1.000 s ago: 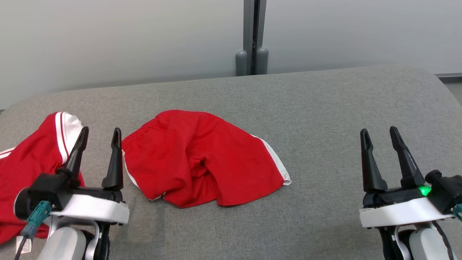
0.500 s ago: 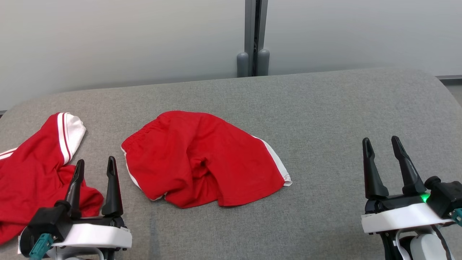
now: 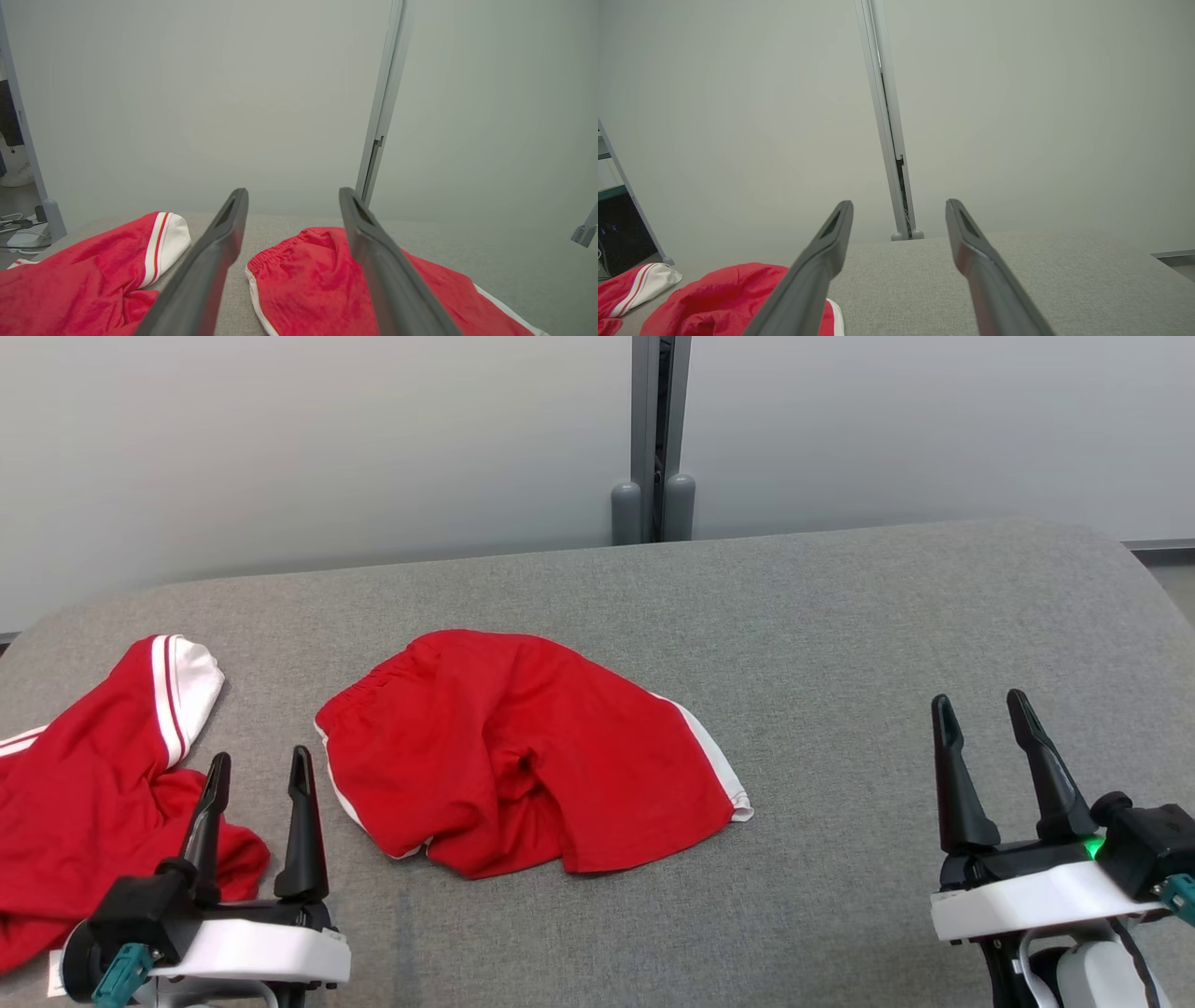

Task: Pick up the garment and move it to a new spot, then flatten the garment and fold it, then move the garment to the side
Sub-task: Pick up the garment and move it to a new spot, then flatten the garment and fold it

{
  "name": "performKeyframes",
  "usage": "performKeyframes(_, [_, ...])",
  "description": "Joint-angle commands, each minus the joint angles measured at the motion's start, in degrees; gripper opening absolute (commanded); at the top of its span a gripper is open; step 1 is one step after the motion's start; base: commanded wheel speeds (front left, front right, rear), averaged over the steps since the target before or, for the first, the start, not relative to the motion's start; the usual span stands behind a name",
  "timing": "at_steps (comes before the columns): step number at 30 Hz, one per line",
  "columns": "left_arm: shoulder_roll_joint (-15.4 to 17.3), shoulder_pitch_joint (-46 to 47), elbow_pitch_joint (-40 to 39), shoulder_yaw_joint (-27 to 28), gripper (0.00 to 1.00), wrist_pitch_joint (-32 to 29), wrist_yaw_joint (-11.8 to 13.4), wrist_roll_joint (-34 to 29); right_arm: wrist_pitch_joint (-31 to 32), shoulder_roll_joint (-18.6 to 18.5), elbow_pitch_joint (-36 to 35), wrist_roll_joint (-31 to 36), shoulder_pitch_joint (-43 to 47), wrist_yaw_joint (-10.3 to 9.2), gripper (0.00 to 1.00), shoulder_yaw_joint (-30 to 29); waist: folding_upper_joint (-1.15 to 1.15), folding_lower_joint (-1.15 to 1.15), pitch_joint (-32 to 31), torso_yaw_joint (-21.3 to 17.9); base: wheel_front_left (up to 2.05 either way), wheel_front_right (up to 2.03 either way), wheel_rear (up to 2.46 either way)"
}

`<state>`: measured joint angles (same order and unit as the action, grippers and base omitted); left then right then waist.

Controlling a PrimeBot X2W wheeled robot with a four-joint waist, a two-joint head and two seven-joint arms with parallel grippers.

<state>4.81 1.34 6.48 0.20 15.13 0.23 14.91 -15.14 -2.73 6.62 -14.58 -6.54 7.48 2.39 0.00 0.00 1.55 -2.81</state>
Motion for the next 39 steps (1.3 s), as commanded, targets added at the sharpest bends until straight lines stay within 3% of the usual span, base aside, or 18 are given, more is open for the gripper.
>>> performKeyframes(1, [-0.1,-0.7,0.3,0.5,1.0,0.0,-0.5,-0.6,0.0,-0.3,-0.1,0.0,0.1,0.03,1.0,0.1,0.0,0.0,0.0,0.0,0.0,0.0,0.0])
performKeyframes(32, [-1.7,-0.2,1.7,1.6,1.0,0.0,-2.1,-2.8,0.0,-0.3,1.3,0.9,0.1,0.03,1.0,1.1,0.0,0.0,-0.3,1.4,0.0,0.0,0.0])
performKeyframes(39, [-1.8,0.1,2.0,1.4,1.0,0.0,-2.3,-2.6,0.0,-0.3,2.5,1.3,-0.4,0.03,1.0,1.7,0.0,0.0,-0.5,3.7,0.0,0.0,0.0])
